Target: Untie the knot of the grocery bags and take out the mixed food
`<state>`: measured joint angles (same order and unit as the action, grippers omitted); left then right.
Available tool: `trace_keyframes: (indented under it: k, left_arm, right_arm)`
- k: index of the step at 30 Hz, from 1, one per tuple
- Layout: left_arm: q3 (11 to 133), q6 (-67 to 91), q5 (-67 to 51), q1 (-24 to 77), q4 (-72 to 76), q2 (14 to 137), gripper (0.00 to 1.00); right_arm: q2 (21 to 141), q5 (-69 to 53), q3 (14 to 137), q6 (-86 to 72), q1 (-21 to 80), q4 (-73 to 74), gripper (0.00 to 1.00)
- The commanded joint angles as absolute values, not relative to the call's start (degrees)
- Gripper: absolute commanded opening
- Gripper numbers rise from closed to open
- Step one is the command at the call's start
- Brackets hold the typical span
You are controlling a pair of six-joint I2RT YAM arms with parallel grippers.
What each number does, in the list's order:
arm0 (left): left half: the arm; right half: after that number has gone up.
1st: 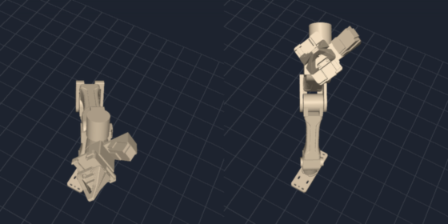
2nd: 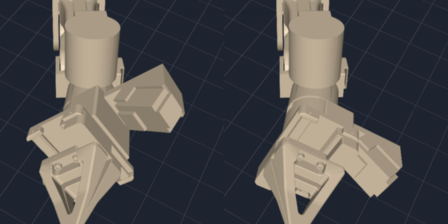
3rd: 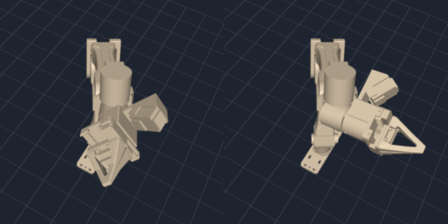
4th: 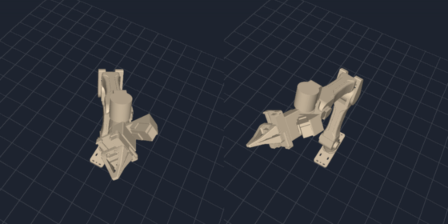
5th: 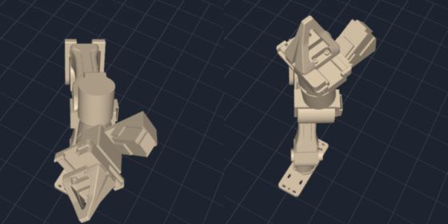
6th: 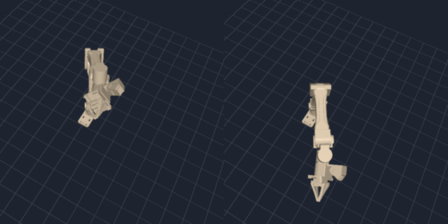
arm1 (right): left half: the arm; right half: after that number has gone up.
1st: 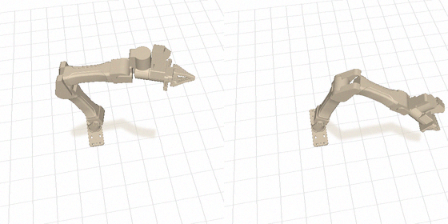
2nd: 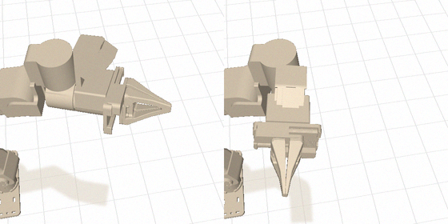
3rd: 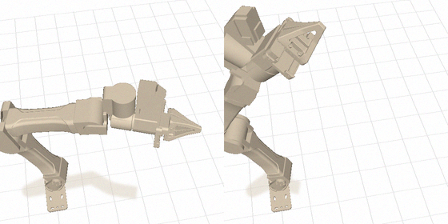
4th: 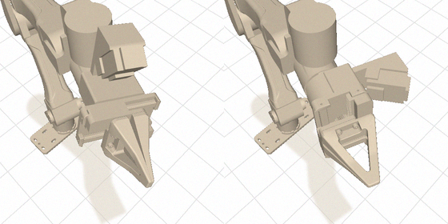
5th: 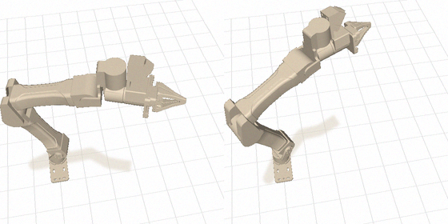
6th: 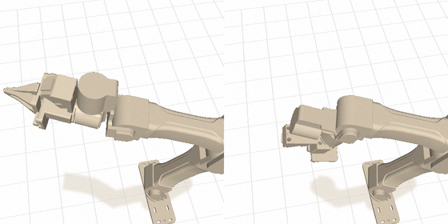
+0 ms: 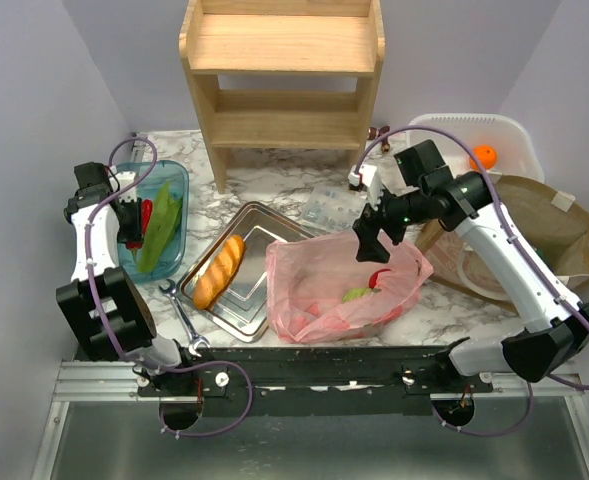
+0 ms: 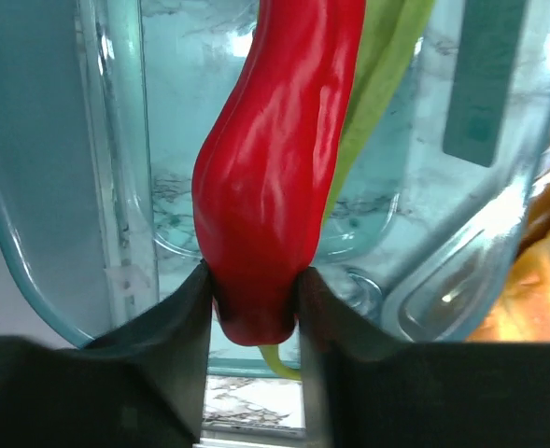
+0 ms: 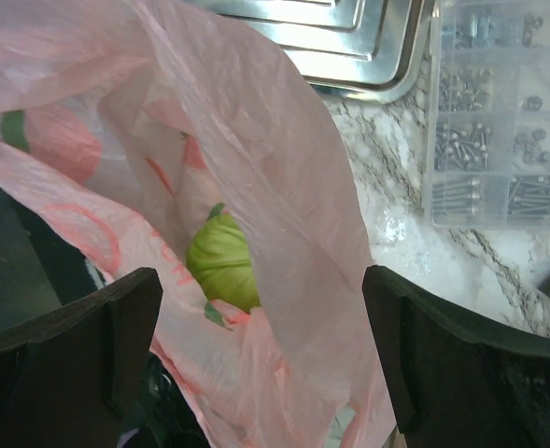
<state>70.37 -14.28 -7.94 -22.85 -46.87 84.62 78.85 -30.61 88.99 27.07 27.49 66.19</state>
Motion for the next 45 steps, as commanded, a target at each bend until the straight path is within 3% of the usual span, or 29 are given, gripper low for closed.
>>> trace_keyframes:
  k: [1, 3, 7, 10, 13, 15, 23, 27, 31, 35, 40, 45]
  left_arm:
    - [70.8, -15.5, -5.9, -24.0, -45.1, 88.6, 0.45]
    - [70.7, -15.1, -7.4, -23.9, -44.8, 88.2, 0.59]
    - [72.8, -15.7, -15.2, -23.8, -48.0, 86.4, 0.87]
    - [75.6, -14.9, -30.0, -22.9, -52.4, 81.9, 0.98]
    - [75.4, -16.9, -46.8, -17.2, -54.7, 73.9, 0.99]
    - [75.5, -18.9, -51.7, -9.9, -56.2, 68.6, 0.98]
    - [74.3, -22.2, -50.6, 19.1, -48.8, 54.6, 0.97]
    - [72.2, -34.7, -40.7, 33.3, -50.3, 51.8, 0.91]
    - [68.1, -41.1, -32.3, 44.7, -46.0, 49.4, 0.83]
    - [71.3, -40.7, -26.1, 55.2, -43.3, 54.3, 0.72]
    - [82.7, -36.6, -28.4, 61.0, -41.1, 62.9, 0.52]
    - [91.0, -37.5, -30.9, 65.6, -42.1, 72.2, 0.4]
  right_arm:
    - [77.7, -20.0, 83.5, 30.4, 28.5, 61.9, 0.97]
    - [77.6, -18.1, 81.5, 31.0, 28.6, 60.2, 0.94]
    - [78.3, -20.3, 81.5, 30.2, 28.5, 60.8, 0.71]
    - [77.7, -24.2, 80.8, 29.6, 28.6, 60.1, 0.46]
    - [76.8, -27.5, 80.2, 27.9, 28.6, 58.0, 0.2]
    - [76.7, -29.7, 80.6, 27.0, 28.7, 57.3, 0.03]
    - [73.4, -35.1, 84.5, 23.5, 28.6, 47.8, 0.01]
    - [70.4, -36.0, 81.4, 26.0, 28.7, 51.0, 0.01]
    - [69.8, -29.4, 73.7, 32.7, 28.7, 58.4, 0.01]
    - [69.8, -25.2, 69.8, 32.8, 28.6, 59.2, 0.01]
    - [73.6, -24.1, 73.8, 27.8, 28.6, 58.8, 0.01]
    - [77.4, -20.1, 74.6, 21.6, 28.7, 54.4, 0.01]
